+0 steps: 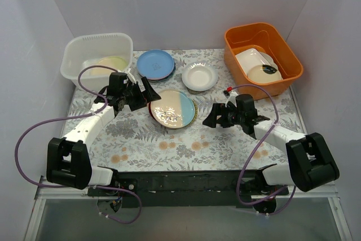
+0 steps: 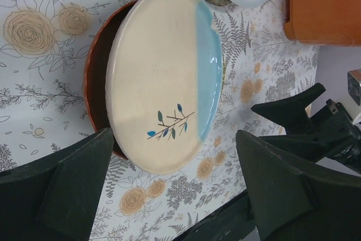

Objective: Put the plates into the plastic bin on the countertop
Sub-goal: Pick up the plate at the center of the board.

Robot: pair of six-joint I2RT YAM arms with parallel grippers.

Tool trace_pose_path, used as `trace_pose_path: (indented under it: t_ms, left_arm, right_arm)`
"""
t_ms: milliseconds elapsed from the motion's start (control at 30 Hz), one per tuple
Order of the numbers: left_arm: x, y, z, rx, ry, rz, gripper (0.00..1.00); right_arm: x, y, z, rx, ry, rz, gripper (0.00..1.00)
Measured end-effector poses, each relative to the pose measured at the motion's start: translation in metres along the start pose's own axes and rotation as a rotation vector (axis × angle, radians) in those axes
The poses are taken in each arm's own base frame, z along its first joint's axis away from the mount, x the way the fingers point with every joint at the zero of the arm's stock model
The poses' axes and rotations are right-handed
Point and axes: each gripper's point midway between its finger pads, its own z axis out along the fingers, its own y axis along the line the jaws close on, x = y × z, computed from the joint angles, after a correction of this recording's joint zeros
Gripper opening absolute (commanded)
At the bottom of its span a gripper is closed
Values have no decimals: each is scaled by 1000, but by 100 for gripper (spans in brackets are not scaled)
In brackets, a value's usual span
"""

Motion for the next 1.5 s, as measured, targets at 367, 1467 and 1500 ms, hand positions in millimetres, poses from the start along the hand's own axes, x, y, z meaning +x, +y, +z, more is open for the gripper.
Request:
trace_pose_path:
  t_ms: [367,1467,1500]
  left_arm:
    - [11,11,-2,-25,-3,-17,88]
    - [25,18,18,14,17,-44,79]
    - [27,19,18,11,19,-46,79]
  right_arm:
    - [7,5,17,-31,56,2,98]
    - [2,10,17,-41,31,10,96]
    - [3,9,19,-40,38,14,96]
